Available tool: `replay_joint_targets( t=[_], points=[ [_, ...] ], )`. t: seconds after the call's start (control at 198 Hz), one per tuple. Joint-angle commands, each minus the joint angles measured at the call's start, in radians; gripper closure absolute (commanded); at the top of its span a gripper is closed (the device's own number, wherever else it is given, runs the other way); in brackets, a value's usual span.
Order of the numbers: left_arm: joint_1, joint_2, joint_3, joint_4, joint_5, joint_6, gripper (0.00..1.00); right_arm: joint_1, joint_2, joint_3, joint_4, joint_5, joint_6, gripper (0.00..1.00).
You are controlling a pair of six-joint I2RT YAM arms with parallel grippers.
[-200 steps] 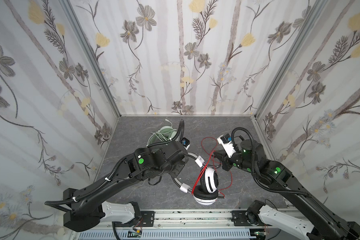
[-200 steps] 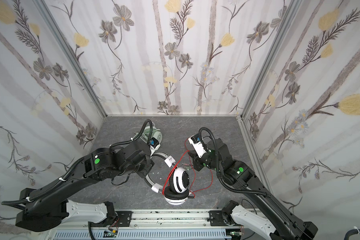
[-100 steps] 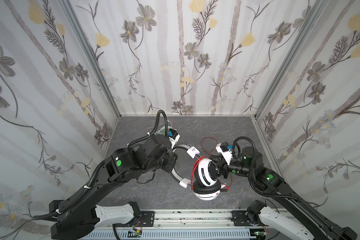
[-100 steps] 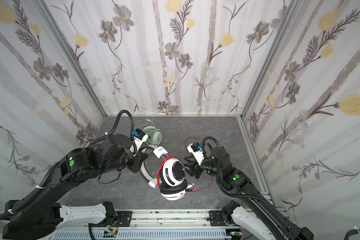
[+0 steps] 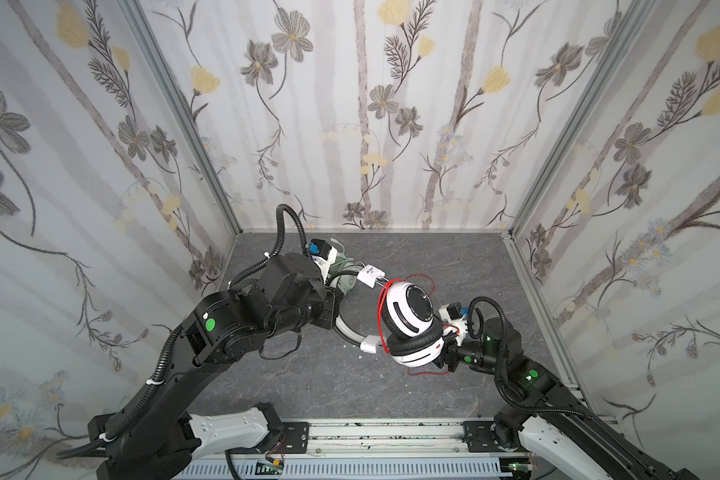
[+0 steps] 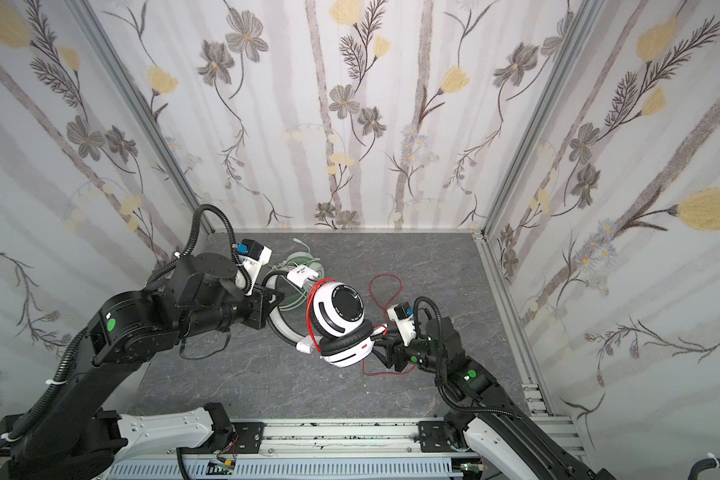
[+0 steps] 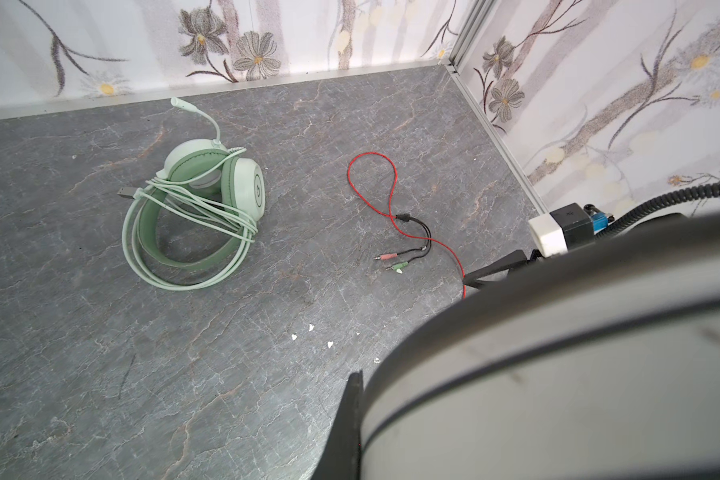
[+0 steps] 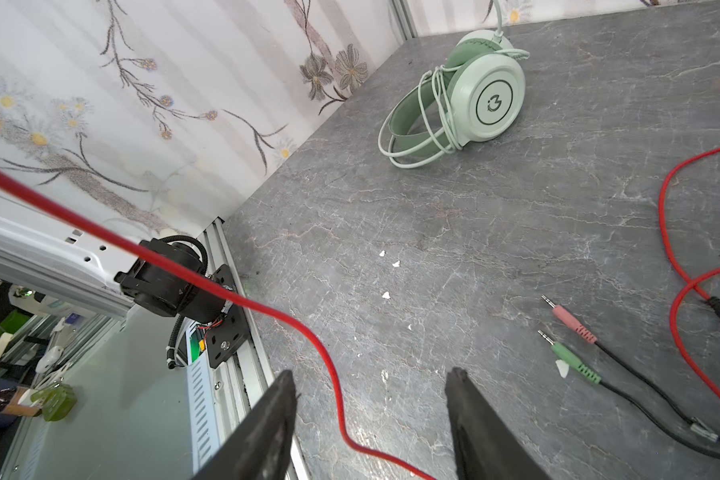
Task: Wrap the headphones
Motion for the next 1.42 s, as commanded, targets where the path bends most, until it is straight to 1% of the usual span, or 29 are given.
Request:
replay_joint_targets(
  t=[0.0, 0.066, 0.116, 0.177, 0.262, 0.328, 0.459, 0.646, 0.797, 0.878, 0.918, 0.999, 1.049, 1.085, 1.14, 1.165, 1.286, 1.342, 1.413],
  points=[
    [0.004, -0.001, 0.015, 0.05, 0.018, -0.046, 1.0, 0.001, 0.007, -0.018, 0.063, 0.023, 0.043, 0.4],
    [0.004, -0.003, 0.013, 0.054, 0.017, -0.042, 1.0, 0.001, 0.034, -0.025, 0.073, -0.003, 0.051, 0.4],
    [0.007, -0.001, 0.013, 0.053, 0.012, -0.037, 1.0, 0.002, 0.059, -0.032, 0.09, -0.019, 0.076, 0.42],
    [0.01, 0.003, 0.016, 0.049, 0.013, -0.032, 1.0, 0.003, 0.084, -0.035, 0.099, -0.07, 0.072, 0.43],
    [0.015, 0.011, 0.024, 0.041, 0.015, -0.028, 1.0, 0.007, 0.1, -0.082, 0.19, -0.131, 0.116, 0.45],
    [0.019, 0.016, 0.033, 0.038, 0.021, -0.026, 1.0, 0.017, 0.108, -0.127, 0.265, -0.153, 0.151, 0.47],
    [0.025, 0.026, 0.049, 0.031, 0.032, -0.024, 1.0, 0.069, 0.137, -0.167, 0.355, -0.142, 0.159, 0.48],
    [0.037, 0.043, 0.075, 0.029, 0.047, -0.03, 1.0, 0.167, 0.238, -0.177, 0.447, -0.097, 0.13, 0.5],
    [0.046, 0.051, 0.095, 0.034, 0.062, -0.044, 1.0, 0.195, 0.318, -0.19, 0.536, -0.046, 0.125, 0.53],
    [0.051, 0.052, 0.104, 0.036, 0.073, -0.051, 1.0, 0.195, 0.356, -0.19, 0.566, -0.023, 0.101, 0.57],
    [0.056, 0.052, 0.107, 0.035, 0.074, -0.054, 1.0, 0.195, 0.374, -0.187, 0.567, -0.015, 0.088, 0.62],
    [0.083, 0.057, 0.113, 0.036, 0.088, -0.068, 1.0, 0.197, 0.406, -0.189, 0.577, -0.026, 0.077, 0.78],
    [0.109, 0.063, 0.117, 0.034, 0.103, -0.08, 1.0, 0.202, 0.409, -0.198, 0.58, -0.036, 0.075, 0.91],
    [0.127, 0.067, 0.12, 0.041, 0.11, -0.091, 1.0, 0.211, 0.398, -0.205, 0.569, -0.03, 0.077, 1.0],
    [0.159, 0.072, 0.122, 0.047, 0.103, -0.111, 1.0, 0.226, 0.359, -0.209, 0.515, 0.005, 0.077, 1.0],
    [0.174, 0.074, 0.123, 0.048, 0.09, -0.119, 1.0, 0.266, 0.332, -0.206, 0.465, 0.037, 0.077, 1.0],
    [0.249, 0.085, 0.129, 0.046, 0.026, -0.133, 0.97, 0.369, 0.177, -0.167, 0.226, 0.202, 0.095, 1.0],
    [0.278, 0.099, 0.137, 0.028, -0.023, -0.129, 0.96, 0.414, 0.114, -0.14, 0.136, 0.258, 0.121, 1.0],
    [0.301, 0.122, 0.152, -0.008, -0.092, -0.134, 0.95, 0.477, 0.064, -0.084, 0.012, 0.327, 0.141, 1.0]
  ],
)
